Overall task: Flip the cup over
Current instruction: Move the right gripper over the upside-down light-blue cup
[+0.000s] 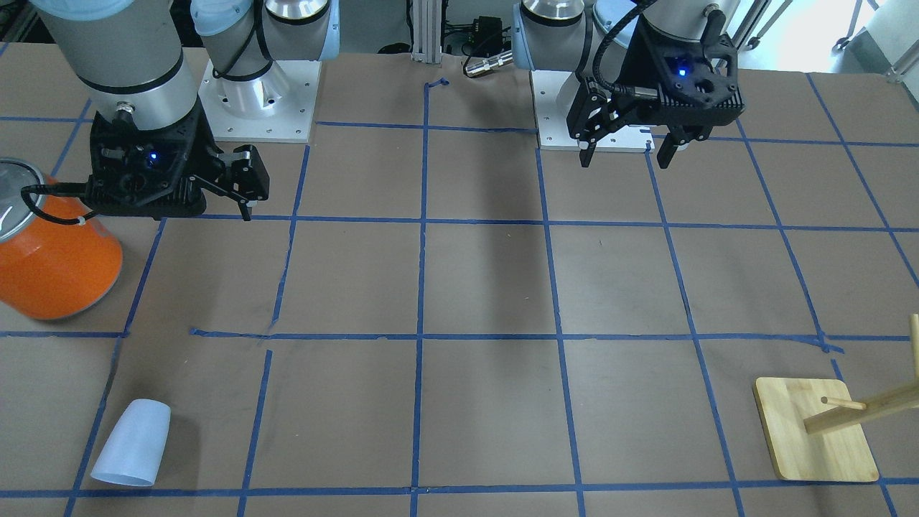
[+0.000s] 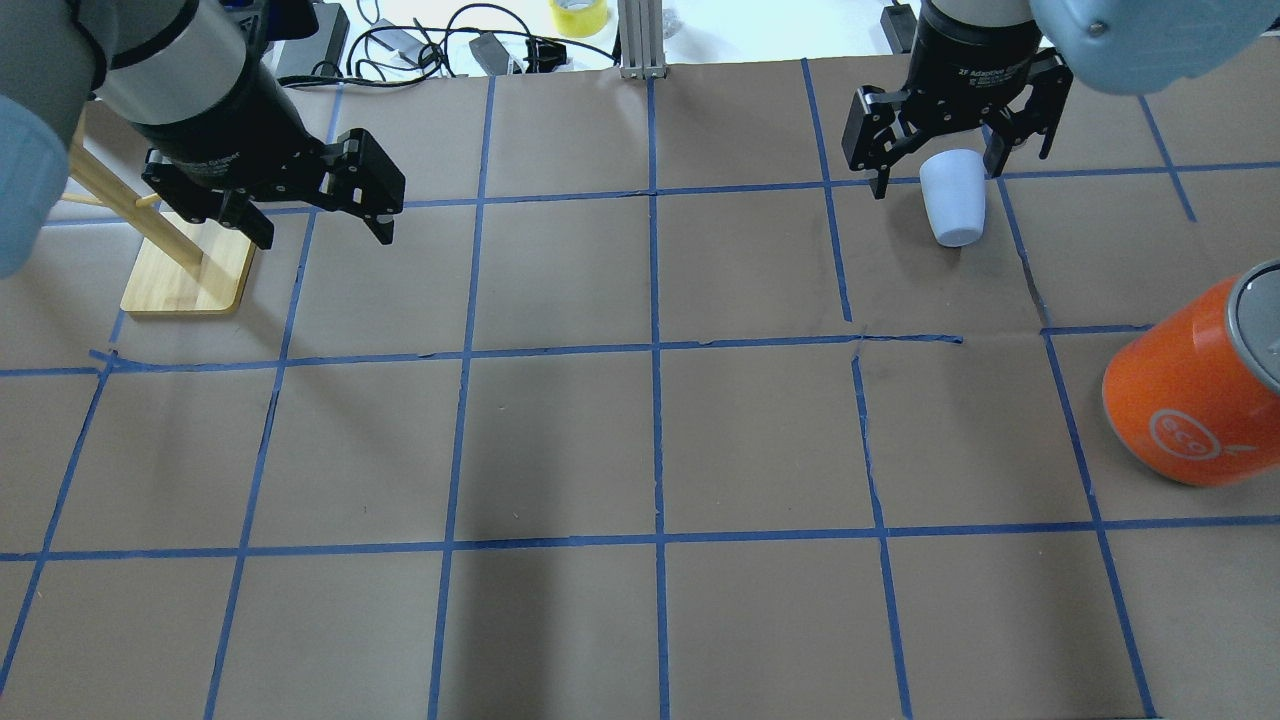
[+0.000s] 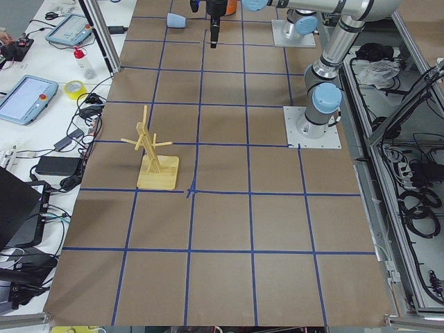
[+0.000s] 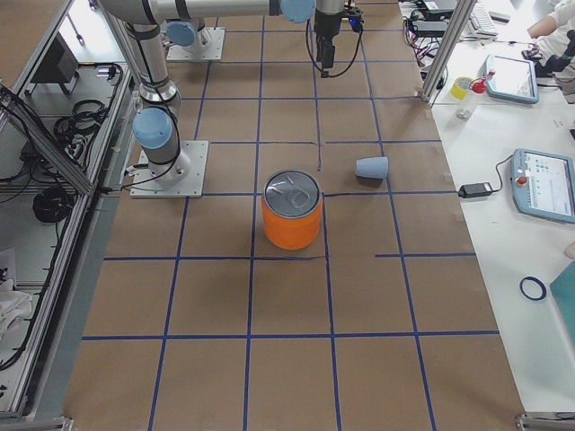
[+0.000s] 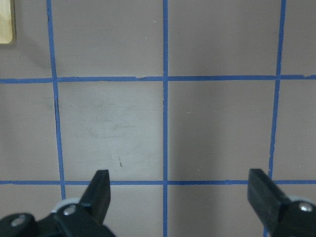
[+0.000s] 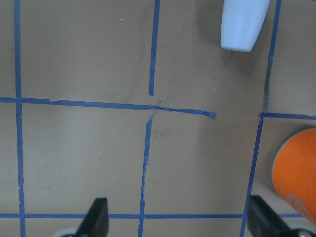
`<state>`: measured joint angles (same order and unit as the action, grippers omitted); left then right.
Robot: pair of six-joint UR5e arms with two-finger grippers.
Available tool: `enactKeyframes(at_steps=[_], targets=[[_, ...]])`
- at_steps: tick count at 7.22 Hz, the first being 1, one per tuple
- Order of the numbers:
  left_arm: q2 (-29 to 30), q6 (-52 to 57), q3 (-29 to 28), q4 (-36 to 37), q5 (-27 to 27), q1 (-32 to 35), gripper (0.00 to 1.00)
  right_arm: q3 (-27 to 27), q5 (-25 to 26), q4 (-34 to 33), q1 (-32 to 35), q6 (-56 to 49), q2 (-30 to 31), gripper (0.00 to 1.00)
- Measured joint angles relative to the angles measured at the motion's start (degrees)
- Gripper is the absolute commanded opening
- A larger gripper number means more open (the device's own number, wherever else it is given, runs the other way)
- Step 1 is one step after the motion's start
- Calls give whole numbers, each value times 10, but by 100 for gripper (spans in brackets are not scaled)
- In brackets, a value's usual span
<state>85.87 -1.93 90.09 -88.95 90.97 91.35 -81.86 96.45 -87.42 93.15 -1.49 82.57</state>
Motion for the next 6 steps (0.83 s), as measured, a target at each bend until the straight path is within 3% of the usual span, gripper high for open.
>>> enactKeyframes(at_steps=[3, 6], targets=[[0, 0, 0, 0, 0, 0, 100, -9, 11, -46, -21, -8, -17, 100], [0, 0, 0, 0, 0, 0, 100, -62, 9, -124, -110, -26, -74, 100]])
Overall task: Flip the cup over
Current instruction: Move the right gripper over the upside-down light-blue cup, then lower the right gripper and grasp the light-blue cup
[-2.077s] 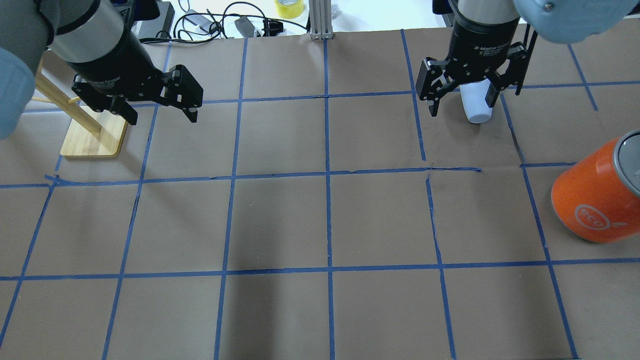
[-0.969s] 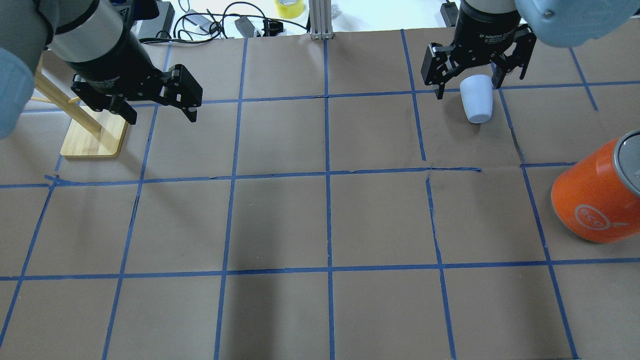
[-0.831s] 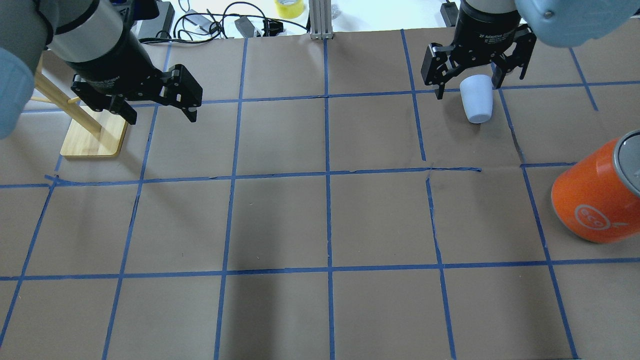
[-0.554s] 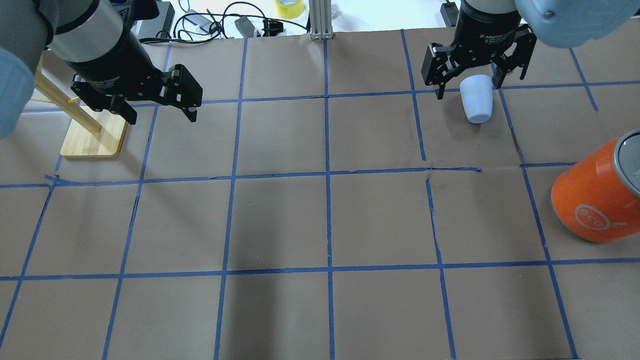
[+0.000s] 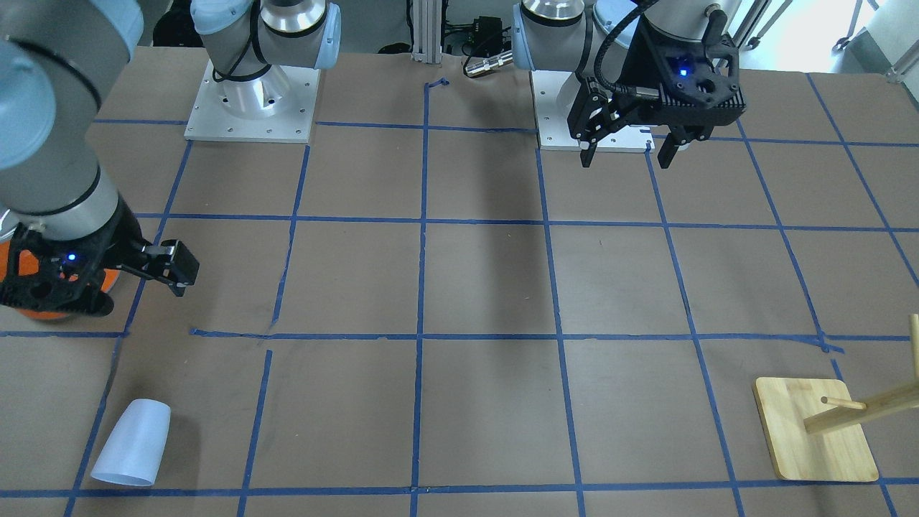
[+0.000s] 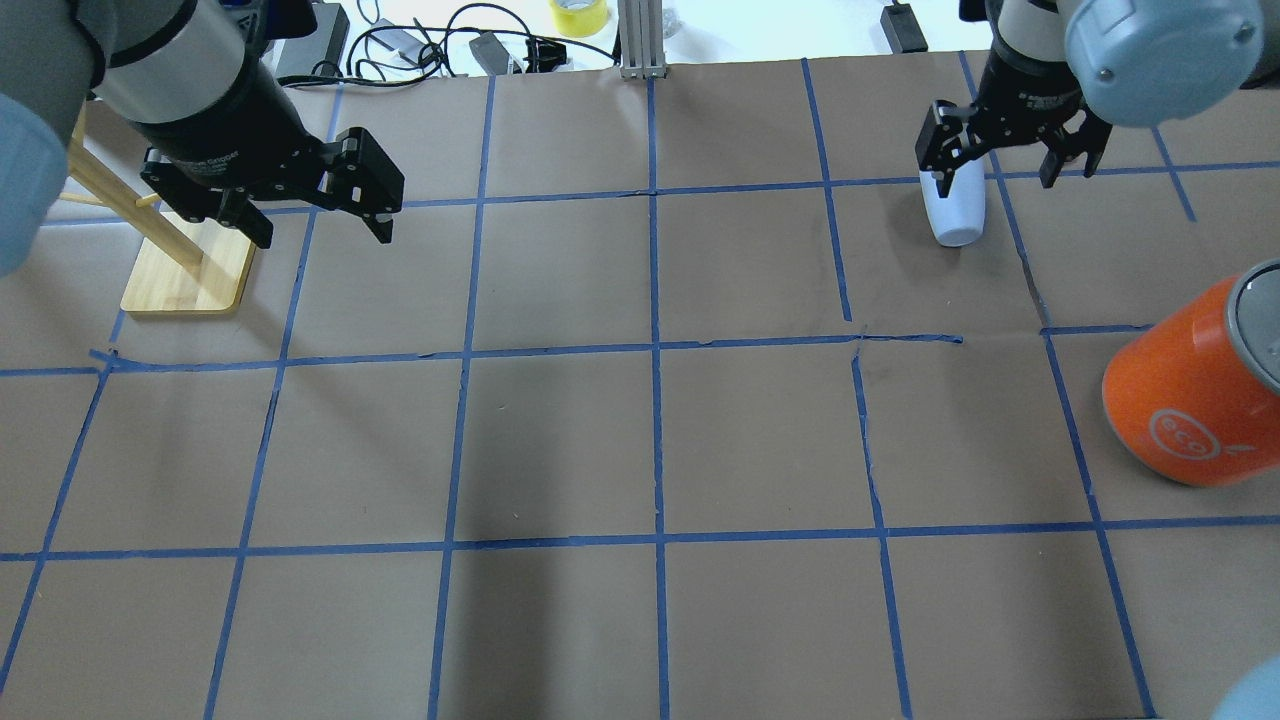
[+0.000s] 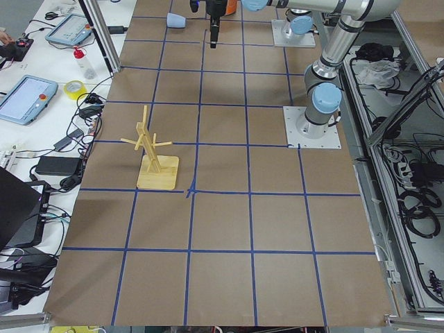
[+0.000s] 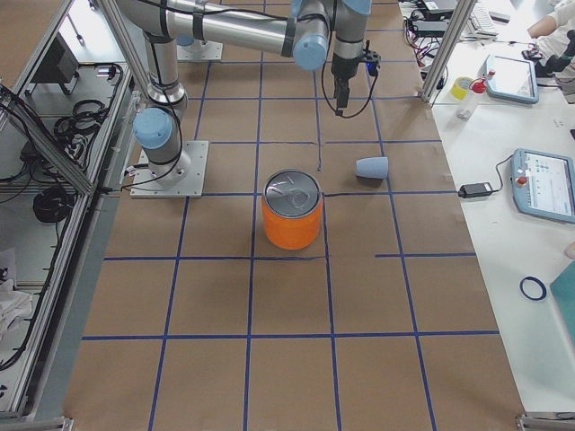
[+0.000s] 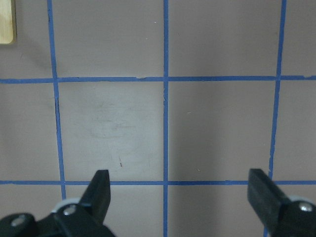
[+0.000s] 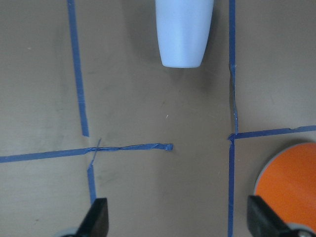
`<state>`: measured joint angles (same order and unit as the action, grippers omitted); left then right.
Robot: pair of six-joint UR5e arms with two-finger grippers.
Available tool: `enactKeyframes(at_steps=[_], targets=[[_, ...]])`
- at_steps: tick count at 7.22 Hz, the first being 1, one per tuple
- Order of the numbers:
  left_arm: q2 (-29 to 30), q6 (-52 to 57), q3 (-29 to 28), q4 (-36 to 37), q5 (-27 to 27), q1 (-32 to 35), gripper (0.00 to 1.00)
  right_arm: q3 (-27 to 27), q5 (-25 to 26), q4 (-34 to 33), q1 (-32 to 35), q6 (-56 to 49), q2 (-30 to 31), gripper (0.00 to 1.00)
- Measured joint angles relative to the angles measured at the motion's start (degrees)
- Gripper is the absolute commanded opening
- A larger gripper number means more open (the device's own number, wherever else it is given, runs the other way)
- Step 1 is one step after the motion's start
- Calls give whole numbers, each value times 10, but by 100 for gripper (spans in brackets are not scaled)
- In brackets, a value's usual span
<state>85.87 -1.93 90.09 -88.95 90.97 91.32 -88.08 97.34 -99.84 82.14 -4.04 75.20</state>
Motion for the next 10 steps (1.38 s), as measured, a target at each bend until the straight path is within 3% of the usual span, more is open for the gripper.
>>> enactKeyframes(at_steps=[2, 6, 10], targets=[[0, 0, 0, 0, 0, 0, 100, -21, -2, -56, -36, -31, -56, 100], [-1, 0, 0, 0, 1, 0, 100, -30, -6, -222, -42, -42, -156, 100], [-1, 0, 0, -1, 1, 0, 100, -31, -23, -270, -42, -42, -177, 100]])
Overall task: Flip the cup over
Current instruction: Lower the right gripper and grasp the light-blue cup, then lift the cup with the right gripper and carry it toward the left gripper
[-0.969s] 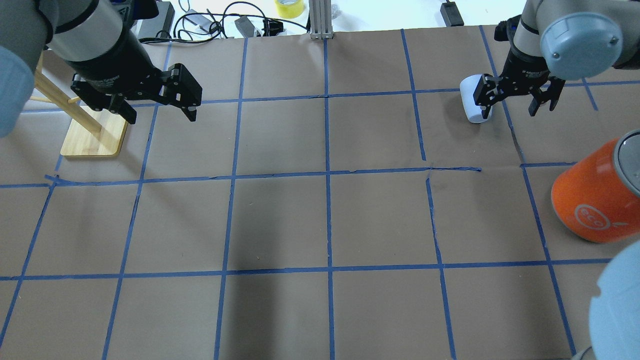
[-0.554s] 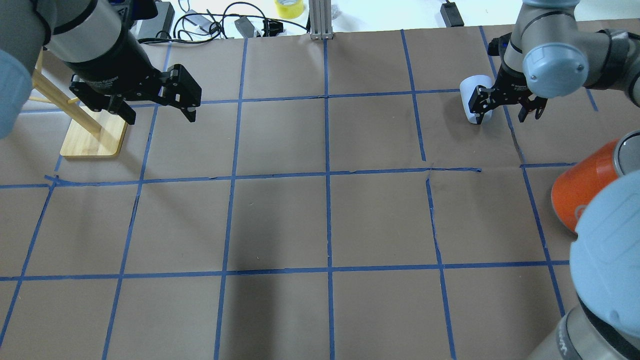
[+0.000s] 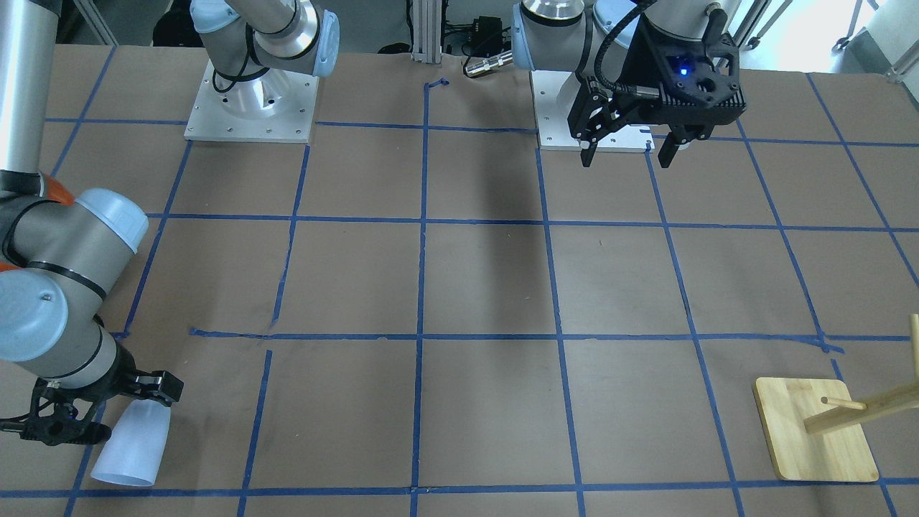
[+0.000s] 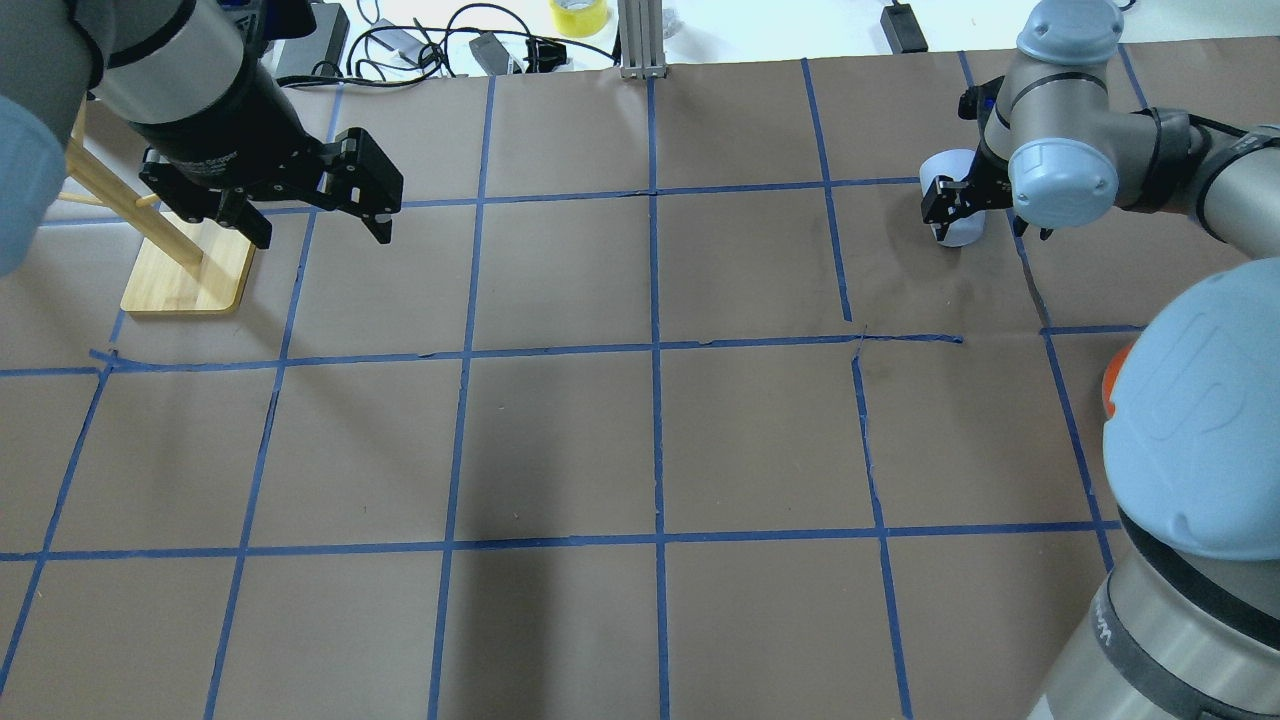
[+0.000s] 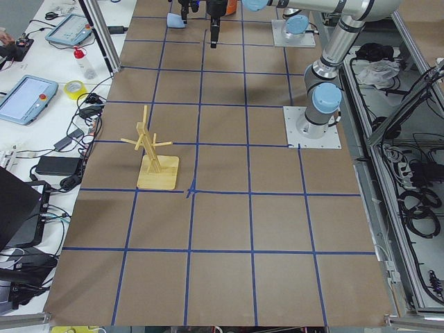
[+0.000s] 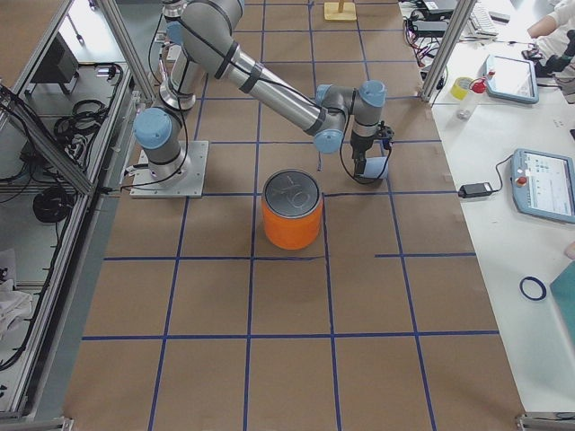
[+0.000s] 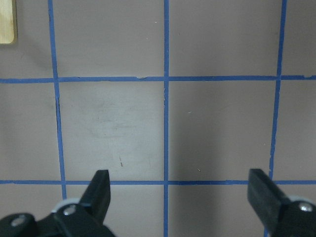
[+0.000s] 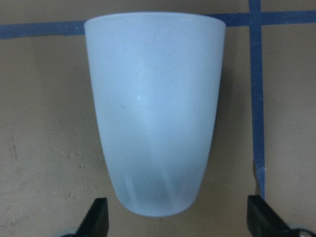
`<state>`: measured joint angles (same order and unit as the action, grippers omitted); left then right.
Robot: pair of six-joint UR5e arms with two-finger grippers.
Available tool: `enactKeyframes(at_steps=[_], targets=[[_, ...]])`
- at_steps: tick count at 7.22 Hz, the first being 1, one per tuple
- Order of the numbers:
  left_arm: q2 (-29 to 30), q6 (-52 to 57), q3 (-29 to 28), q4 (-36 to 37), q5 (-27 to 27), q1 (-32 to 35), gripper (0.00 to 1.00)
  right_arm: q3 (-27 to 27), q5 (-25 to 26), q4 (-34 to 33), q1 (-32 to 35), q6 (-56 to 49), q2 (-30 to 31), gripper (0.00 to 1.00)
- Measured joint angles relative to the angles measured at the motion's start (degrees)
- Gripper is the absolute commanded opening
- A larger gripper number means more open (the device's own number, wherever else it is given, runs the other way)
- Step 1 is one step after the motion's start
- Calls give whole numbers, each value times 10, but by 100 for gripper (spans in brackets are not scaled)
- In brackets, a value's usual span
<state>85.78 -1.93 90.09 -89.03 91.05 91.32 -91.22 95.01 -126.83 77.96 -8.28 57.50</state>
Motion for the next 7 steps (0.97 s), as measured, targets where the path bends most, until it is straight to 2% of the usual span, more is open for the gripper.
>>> enactKeyframes(at_steps=[2, 3, 4, 5, 7], targets=[[0, 0, 0, 0, 0, 0, 100, 1, -21, -47, 0, -1, -21, 99], [0, 0, 0, 0, 0, 0, 100, 2, -24, -57, 0, -2, -25, 65], [0, 0, 0, 0, 0, 0, 100, 4, -25, -61, 0, -4, -25, 49], [0, 0, 0, 0, 0, 0, 100, 7, -26, -62, 0, -9, -23, 28], [0, 0, 0, 0, 0, 0, 100, 10, -29, -62, 0, -20, -13, 29]])
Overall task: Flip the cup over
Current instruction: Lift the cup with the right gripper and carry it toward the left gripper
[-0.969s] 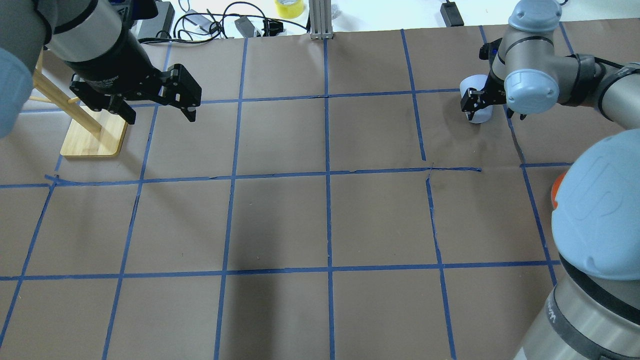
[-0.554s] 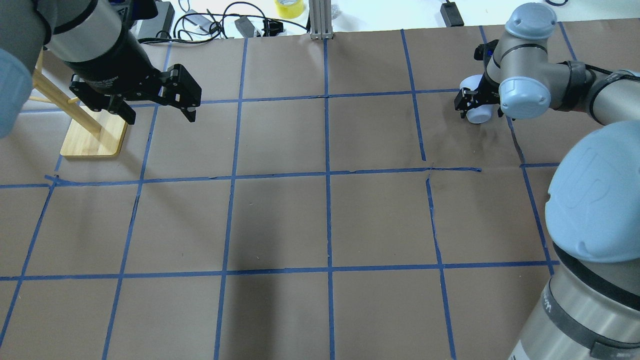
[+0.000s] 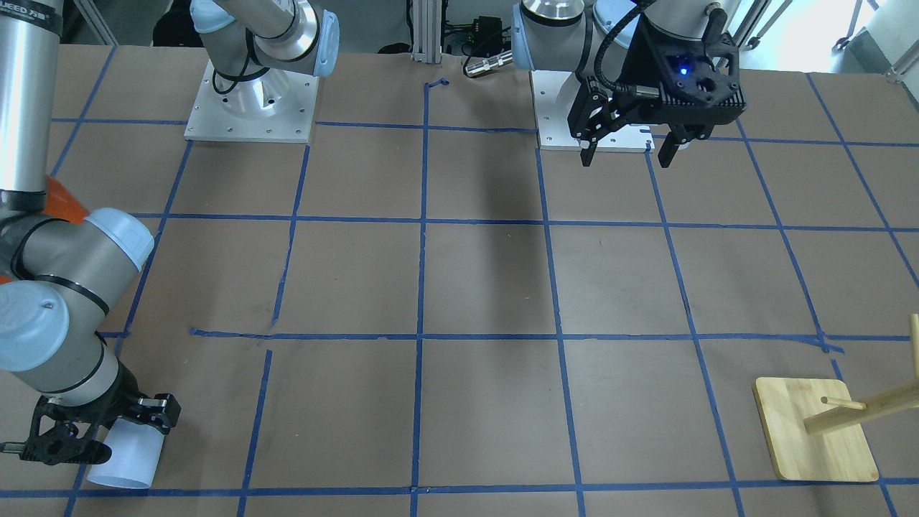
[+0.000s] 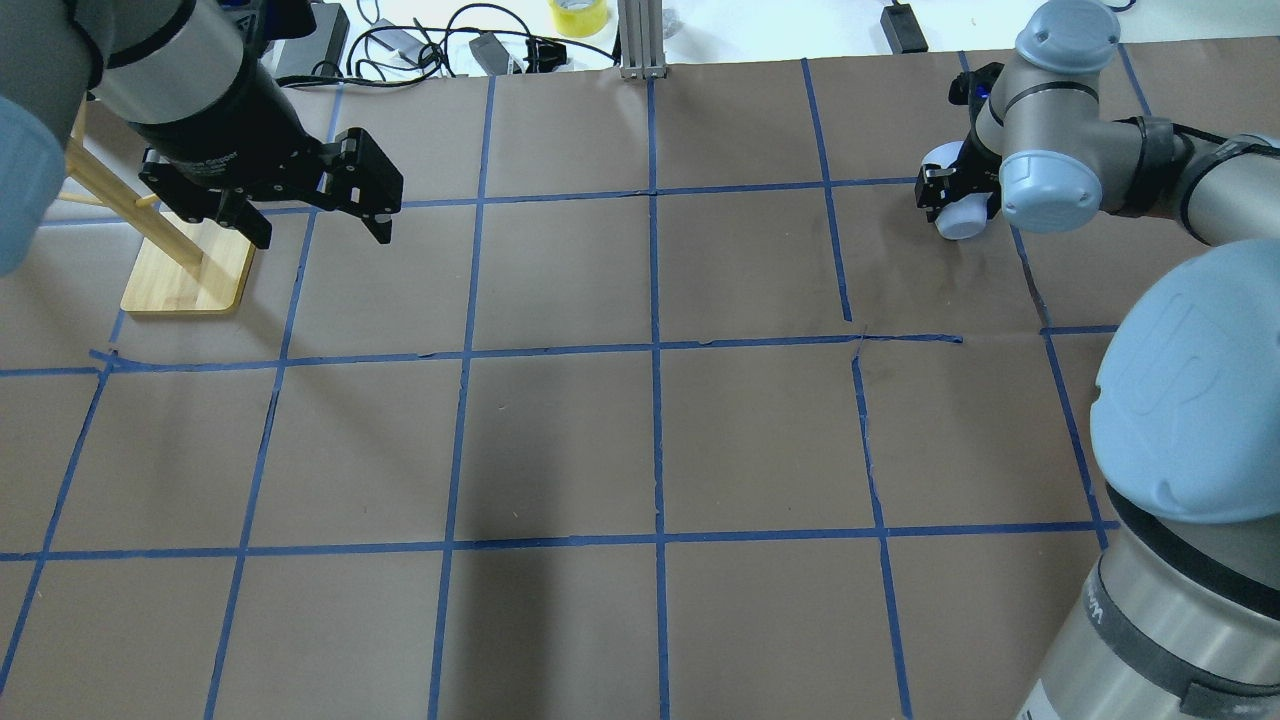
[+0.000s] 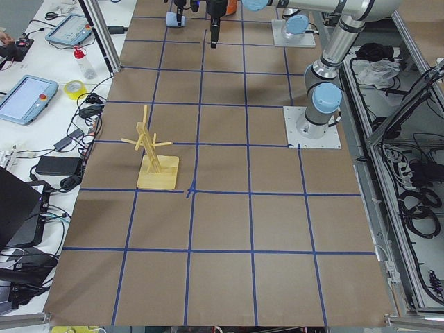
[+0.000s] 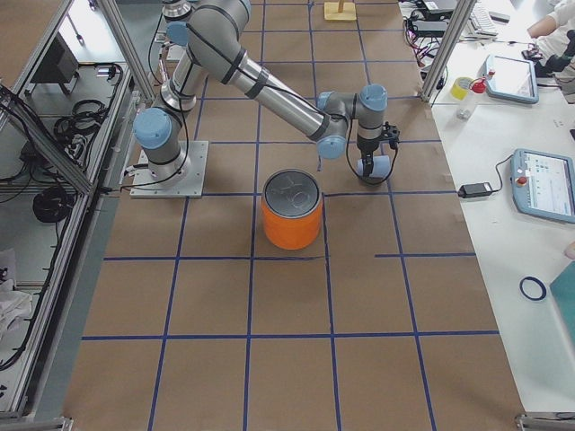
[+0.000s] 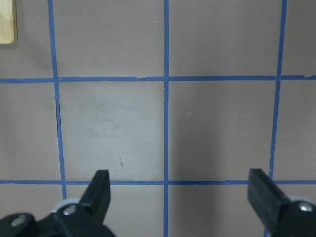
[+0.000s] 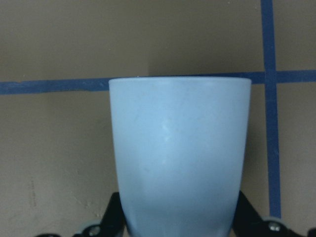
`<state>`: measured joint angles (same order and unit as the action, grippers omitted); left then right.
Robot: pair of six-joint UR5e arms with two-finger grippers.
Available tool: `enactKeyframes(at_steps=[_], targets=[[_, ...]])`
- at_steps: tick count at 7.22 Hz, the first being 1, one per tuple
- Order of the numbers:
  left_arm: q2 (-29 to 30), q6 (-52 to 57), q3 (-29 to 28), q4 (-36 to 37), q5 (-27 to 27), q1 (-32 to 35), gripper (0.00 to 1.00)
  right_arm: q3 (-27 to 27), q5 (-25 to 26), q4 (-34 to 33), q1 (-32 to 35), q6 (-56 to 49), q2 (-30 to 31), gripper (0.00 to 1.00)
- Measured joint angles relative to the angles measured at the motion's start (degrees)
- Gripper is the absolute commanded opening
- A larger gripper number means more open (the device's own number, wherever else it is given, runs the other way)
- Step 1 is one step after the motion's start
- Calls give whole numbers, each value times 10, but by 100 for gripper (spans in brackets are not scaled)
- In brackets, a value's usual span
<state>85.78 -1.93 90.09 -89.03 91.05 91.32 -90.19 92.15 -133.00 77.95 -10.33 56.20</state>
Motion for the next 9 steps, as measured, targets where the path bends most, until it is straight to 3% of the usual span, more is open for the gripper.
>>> enactKeyframes(at_steps=[1, 3, 5, 7, 9], targets=[[0, 0, 0, 0, 0, 0, 100, 1, -1, 0, 4, -8, 10, 29], [-1, 0, 0, 0, 0, 0, 100, 2, -3, 0, 33, -18, 34, 44], [-1, 0, 1, -1, 0, -1, 100, 1, 8, 0, 98, 29, 72, 34], [-2, 0, 2, -3, 0, -1, 100, 1, 63, -1, 163, 91, 90, 34], [-2, 0, 2, -4, 0, -1, 100, 1, 106, -1, 246, 81, 96, 34]])
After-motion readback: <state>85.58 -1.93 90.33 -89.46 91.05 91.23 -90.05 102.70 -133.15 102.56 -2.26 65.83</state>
